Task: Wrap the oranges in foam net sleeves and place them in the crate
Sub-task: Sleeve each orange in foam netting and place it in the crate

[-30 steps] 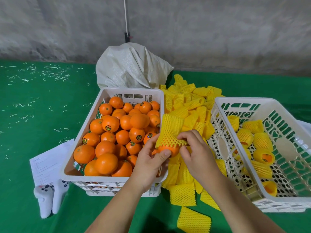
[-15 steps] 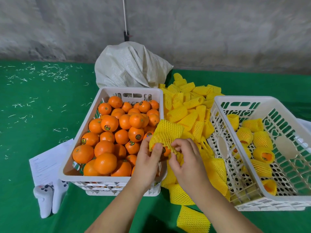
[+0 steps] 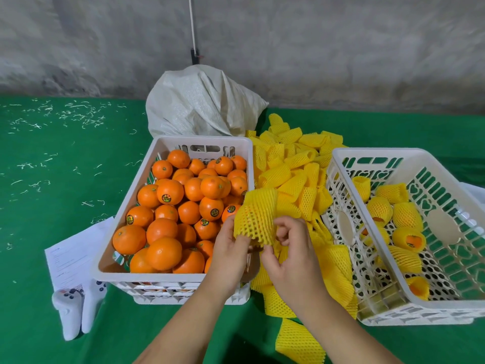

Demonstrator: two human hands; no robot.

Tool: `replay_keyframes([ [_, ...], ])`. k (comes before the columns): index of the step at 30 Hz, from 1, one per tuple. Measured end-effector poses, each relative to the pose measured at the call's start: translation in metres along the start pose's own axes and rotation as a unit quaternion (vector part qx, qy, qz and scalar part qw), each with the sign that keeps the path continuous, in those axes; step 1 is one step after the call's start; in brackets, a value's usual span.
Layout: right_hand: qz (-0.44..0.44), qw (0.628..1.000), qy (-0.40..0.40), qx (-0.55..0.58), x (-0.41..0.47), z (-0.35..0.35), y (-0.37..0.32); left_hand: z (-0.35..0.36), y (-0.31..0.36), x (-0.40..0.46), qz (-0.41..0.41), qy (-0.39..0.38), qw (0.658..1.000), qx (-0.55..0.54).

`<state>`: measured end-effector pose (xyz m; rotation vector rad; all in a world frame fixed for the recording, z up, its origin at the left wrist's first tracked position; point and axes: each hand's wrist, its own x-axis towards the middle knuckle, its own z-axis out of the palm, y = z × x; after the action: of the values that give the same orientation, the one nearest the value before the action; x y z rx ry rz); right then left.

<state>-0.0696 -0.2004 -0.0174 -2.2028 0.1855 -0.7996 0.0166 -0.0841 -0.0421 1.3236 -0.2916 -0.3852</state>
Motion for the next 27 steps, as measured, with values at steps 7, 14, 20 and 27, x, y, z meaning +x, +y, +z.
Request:
replay_keyframes([
  [7,0.049,0.998,0.025,0.023,0.006,-0.009,0.01,-0.001,0.002,-0.009,0.053,-0.073,0.995,0.033],
  [14,0.007,1.0,0.0,0.03,-0.022,-0.018,0.014,0.009,0.007,-0.012,0.043,-0.028,0.996,0.075],
  [20,0.043,0.993,0.001,0.111,-0.025,-0.039,0.023,0.033,0.008,-0.02,0.072,-0.065,0.988,0.117],
  [27,0.004,0.99,-0.079,0.113,-0.021,-0.067,0.044,0.049,-0.001,-0.011,0.106,-0.045,0.984,0.139],
])
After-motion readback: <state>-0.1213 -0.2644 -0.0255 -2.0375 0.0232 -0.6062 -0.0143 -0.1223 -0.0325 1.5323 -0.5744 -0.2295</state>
